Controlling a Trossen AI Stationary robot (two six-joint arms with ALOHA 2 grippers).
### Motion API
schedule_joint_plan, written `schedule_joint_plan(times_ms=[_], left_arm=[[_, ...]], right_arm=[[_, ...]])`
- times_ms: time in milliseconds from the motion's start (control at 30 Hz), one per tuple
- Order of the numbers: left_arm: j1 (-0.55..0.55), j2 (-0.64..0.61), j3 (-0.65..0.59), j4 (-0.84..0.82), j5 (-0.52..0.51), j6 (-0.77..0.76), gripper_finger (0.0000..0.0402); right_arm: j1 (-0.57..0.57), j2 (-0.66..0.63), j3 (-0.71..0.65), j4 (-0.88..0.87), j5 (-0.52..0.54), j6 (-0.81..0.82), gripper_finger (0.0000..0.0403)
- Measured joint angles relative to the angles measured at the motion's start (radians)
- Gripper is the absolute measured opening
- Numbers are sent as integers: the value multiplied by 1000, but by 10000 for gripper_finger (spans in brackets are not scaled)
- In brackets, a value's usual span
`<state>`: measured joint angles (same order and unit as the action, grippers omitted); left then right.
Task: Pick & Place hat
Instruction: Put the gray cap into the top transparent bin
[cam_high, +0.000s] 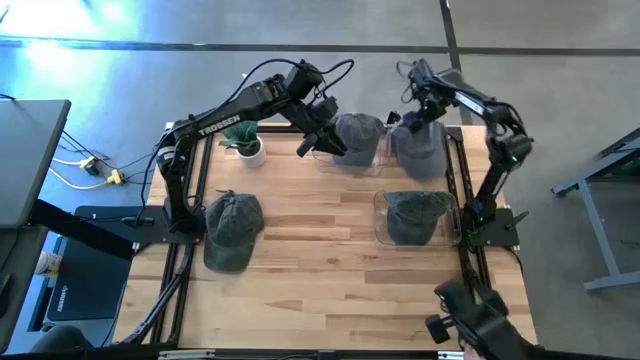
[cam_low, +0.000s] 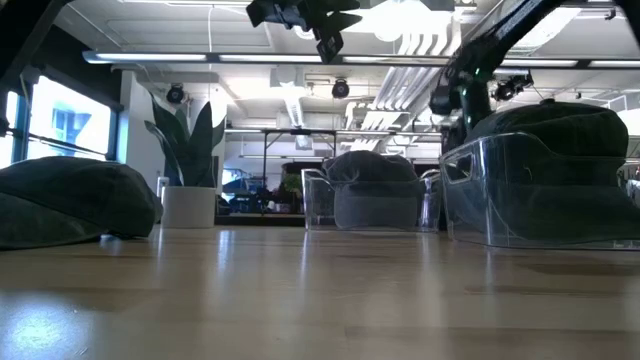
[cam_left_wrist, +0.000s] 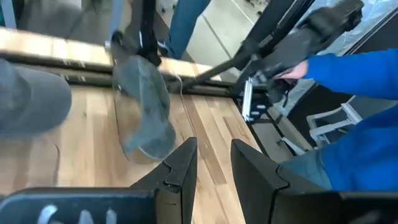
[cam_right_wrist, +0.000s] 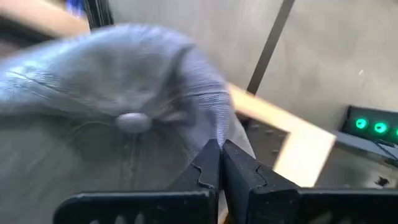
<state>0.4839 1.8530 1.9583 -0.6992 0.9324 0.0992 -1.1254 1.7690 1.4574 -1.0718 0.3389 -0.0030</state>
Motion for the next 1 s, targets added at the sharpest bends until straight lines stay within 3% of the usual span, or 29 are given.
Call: schedule_joint_plan(times_ms=[167, 433, 633, 833, 1000], left_arm=[[0, 0, 0, 148, -22, 0, 94], [8, -12, 1, 415, -85, 6, 94], [7, -12, 1, 596, -146, 173, 103], [-1, -12, 1, 674, -275, 273, 176], [-18, -1, 1, 678, -485, 290, 261]], right_arm=[[26, -212, 0, 9, -2, 64, 2], [92, -509, 1, 101, -278, 196, 1], [161, -629, 1, 237, -445, 278, 1], [240, -664, 1, 376, -578, 340, 0], [319, -662, 1, 454, -616, 355, 0]])
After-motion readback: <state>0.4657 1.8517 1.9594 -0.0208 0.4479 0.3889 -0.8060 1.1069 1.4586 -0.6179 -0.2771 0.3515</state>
